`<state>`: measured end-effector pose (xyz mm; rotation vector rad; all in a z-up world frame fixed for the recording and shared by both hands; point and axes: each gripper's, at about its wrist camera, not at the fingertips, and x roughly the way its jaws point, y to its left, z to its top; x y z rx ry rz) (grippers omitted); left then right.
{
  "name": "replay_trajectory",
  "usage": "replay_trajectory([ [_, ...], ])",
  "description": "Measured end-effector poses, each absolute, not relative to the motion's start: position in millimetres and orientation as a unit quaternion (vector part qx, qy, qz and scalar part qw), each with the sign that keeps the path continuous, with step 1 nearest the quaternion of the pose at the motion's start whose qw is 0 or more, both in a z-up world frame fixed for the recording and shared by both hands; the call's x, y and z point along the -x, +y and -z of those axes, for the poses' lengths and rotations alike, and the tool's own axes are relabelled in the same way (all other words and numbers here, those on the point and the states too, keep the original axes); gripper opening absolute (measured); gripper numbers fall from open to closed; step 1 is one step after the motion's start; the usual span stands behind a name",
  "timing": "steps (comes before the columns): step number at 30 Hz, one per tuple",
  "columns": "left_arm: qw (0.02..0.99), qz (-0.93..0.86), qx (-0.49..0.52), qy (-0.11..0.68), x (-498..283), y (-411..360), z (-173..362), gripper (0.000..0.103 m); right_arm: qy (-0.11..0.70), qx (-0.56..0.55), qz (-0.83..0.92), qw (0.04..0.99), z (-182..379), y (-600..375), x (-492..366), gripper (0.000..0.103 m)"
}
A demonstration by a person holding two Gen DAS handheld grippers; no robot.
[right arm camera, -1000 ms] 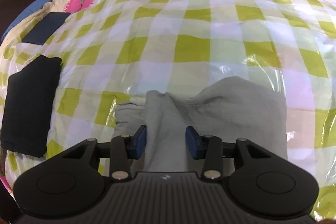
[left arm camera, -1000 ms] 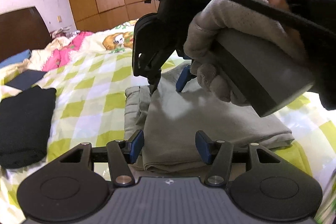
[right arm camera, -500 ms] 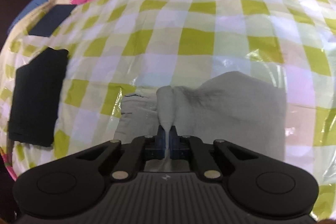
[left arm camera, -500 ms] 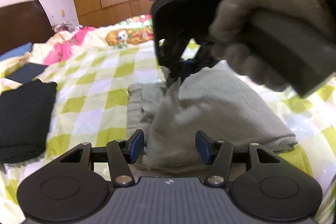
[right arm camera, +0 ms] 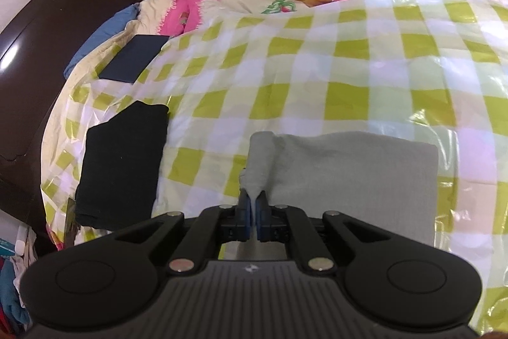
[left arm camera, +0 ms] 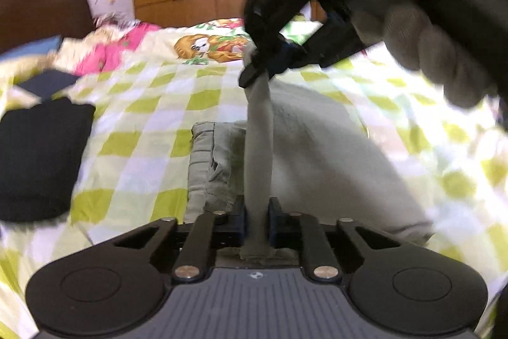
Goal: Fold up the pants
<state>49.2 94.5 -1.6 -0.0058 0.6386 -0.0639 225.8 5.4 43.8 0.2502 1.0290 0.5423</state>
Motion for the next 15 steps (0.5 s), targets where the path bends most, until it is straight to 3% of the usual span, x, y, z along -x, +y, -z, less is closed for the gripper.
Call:
replay_trajectory([
  [15, 0.938, 0.034, 0.150, 0.310, -52.5, 166.8, -18.4, 0.025, 0.470, -0.073, -0.280, 0.834, -54.2, 51.8, -234.6, 0.004],
])
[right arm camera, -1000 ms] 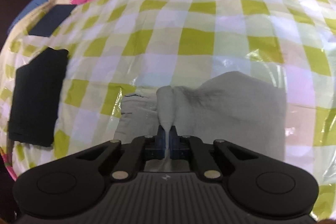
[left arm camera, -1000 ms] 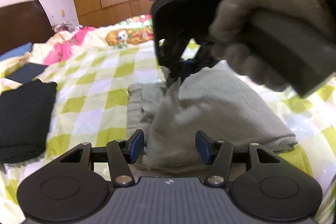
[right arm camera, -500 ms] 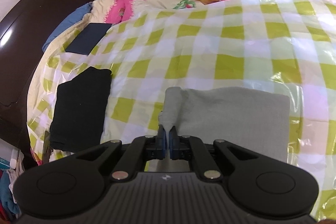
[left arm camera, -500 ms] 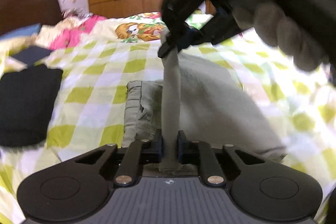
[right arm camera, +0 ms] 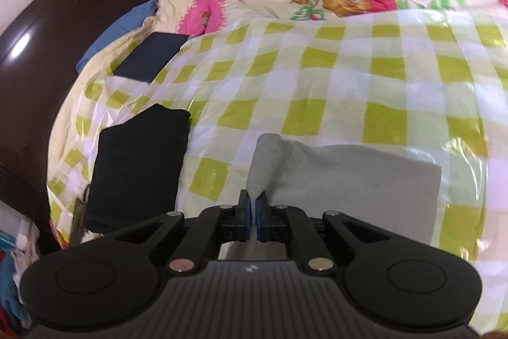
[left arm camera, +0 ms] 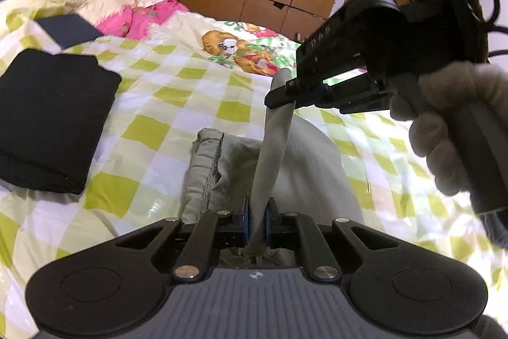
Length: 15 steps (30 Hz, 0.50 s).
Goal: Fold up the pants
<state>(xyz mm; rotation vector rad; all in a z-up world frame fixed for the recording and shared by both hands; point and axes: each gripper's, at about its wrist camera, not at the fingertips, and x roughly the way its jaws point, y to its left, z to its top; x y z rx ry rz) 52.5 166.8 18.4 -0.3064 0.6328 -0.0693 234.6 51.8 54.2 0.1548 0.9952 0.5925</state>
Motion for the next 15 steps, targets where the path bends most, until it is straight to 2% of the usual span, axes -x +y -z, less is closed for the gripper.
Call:
replay_trajectory([
  [7, 0.912, 0.010, 0.234, 0.336, -62.8, 218.7, 3.5, 0.025, 0.507, -0.060, -0.289, 0.810, -21.1, 105.7, -257.7, 0.004],
  [15, 0.897, -0.029, 0.278, 0.342, -59.6, 263.2, 24.0, 0.024, 0.529, -0.055, -0.314, 0.786, 12.3, 164.4, -264.8, 0.004],
])
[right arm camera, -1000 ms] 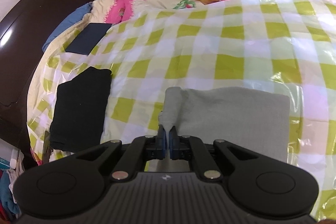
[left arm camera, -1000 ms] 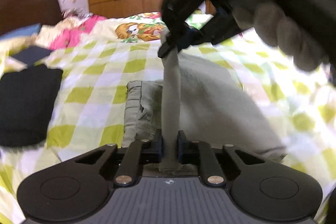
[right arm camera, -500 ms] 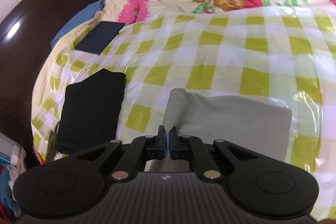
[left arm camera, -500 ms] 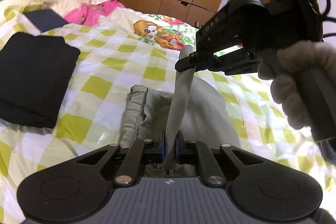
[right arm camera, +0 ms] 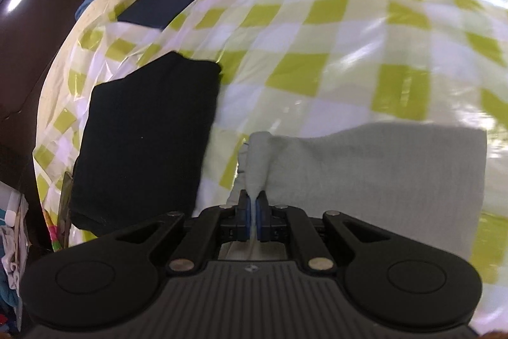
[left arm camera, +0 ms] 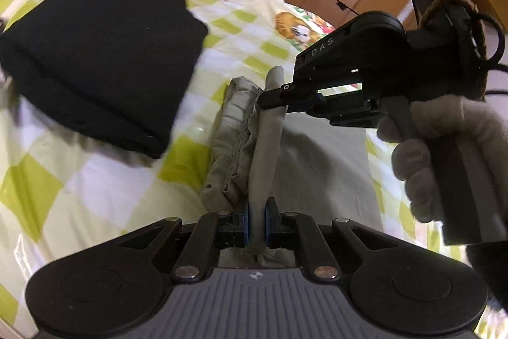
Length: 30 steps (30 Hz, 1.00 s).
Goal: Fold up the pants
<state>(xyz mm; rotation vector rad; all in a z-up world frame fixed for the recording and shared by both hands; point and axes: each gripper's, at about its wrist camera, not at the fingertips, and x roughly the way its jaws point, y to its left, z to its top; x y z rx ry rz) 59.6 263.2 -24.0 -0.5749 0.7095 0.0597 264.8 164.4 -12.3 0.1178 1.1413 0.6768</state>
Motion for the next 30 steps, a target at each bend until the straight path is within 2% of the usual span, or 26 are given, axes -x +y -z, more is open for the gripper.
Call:
replay_trajectory([
  [3, 0.881, -0.030, 0.331, 0.337, -60.2, 284.9, 32.0, 0.024, 0.523, -0.010, -0.313, 0.793, 13.8, 189.7, -264.5, 0.005],
  [6, 0.869, -0.040, 0.372, 0.324, -54.3, 300.1, 39.4, 0.024, 0.476, 0.096, -0.321, 0.813, 8.8, 221.5, -243.1, 0.005],
  [9, 0.870, -0.053, 0.376, 0.316, -41.6, 303.8, 37.9, 0.024, 0.455, 0.110, -0.346, 0.813, 2.7, 232.1, -225.5, 0.006],
  [12, 0.881, -0.078, 0.340, 0.320, -35.6, 299.0, 33.6, 0.027, 0.450, 0.103, -0.366, 0.808, 3.1, 237.4, -218.6, 0.015],
  [14, 0.884, -0.108, 0.320, 0.323, -32.8, 296.1, 33.8, 0.038, 0.464, 0.066, -0.388, 0.794, 6.0, 235.7, -220.6, 0.029],
  [16, 0.889, -0.136, 0.293, 0.325, -29.3, 290.3, 30.3, 0.044, 0.470, 0.042, -0.402, 0.784, 4.1, 231.4, -220.0, 0.034],
  [19, 0.903, -0.182, 0.216, 0.324, -26.2, 275.5, 19.9, 0.044, 0.450, 0.020, -0.405, 0.796, -9.2, 206.0, -215.0, 0.037],
  [22, 0.914, -0.211, 0.154, 0.311, -23.1, 263.8, 9.6, 0.044, 0.430, -0.003, -0.375, 0.821, -19.1, 150.1, -212.4, 0.052],
  [27, 0.935, -0.205, 0.095, 0.273, -25.9, 245.2, -7.2, 0.044, 0.447, -0.002, -0.252, 0.858, 6.1, 55.0, -217.8, 0.055],
  [30, 0.947, -0.156, 0.072, 0.273, -34.7, 231.9, -12.6, 0.044, 0.472, -0.043, -0.227, 0.851, 25.1, 26.3, -224.1, 0.055],
])
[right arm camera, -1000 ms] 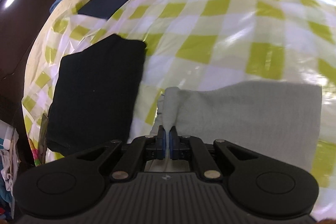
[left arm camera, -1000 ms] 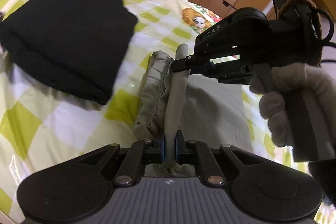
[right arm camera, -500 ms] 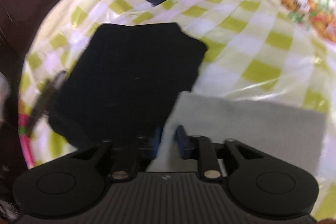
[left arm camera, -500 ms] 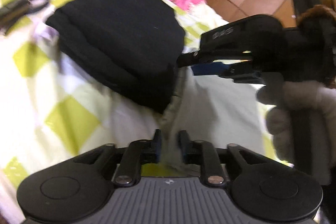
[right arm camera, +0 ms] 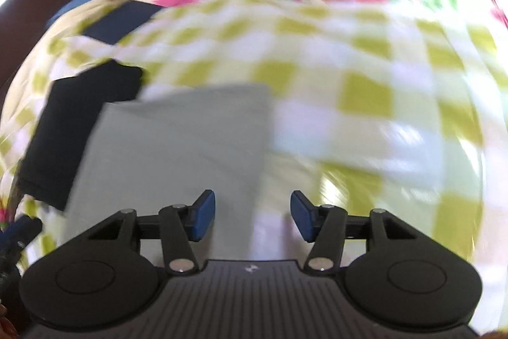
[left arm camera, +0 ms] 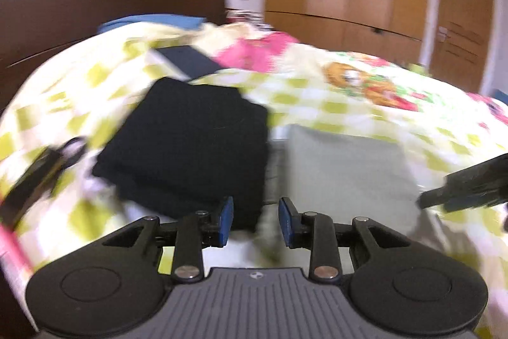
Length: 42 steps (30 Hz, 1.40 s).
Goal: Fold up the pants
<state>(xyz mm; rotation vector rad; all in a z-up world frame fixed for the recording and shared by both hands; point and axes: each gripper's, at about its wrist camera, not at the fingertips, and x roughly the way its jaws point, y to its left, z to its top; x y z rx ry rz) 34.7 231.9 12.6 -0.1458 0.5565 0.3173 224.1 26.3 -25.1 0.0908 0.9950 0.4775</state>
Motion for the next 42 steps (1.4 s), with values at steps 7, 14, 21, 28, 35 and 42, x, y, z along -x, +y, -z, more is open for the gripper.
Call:
replay_trajectory([
  [7, 0.931, -0.122, 0.017, 0.344, -83.9, 230.4, 15.1, 0.045, 0.507, -0.155, -0.305, 0.791, 56.3, 25.2, -244.4, 0.060],
  [14, 0.922, -0.120, -0.041, 0.366, -87.9, 214.0, 19.9, 0.047, 0.528, -0.216, -0.341, 0.747, 67.9, 26.9, -241.8, 0.018],
  [21, 0.916, -0.080, -0.052, 0.390, -86.4, 172.2, 17.6, 0.047, 0.526, -0.206, -0.328, 0.757, 50.2, -40.3, -233.4, 0.008],
  [28, 0.918, 0.049, -0.066, 0.388, -73.3, 63.9, 17.0, 0.047, 0.527, -0.183, -0.221, 0.800, 30.9, -170.4, -193.0, 0.009],
  [35, 0.915, 0.075, -0.097, 0.385, -75.0, 24.4, 5.7, 0.047, 0.451, -0.168, -0.191, 0.855, -21.3, -199.3, -171.0, 0.019],
  [42, 0.922, 0.052, -0.109, 0.368, -77.5, 27.8, 3.3, 0.056, 0.476, -0.169, -0.266, 0.821, -0.6, -84.7, -209.5, 0.045],
])
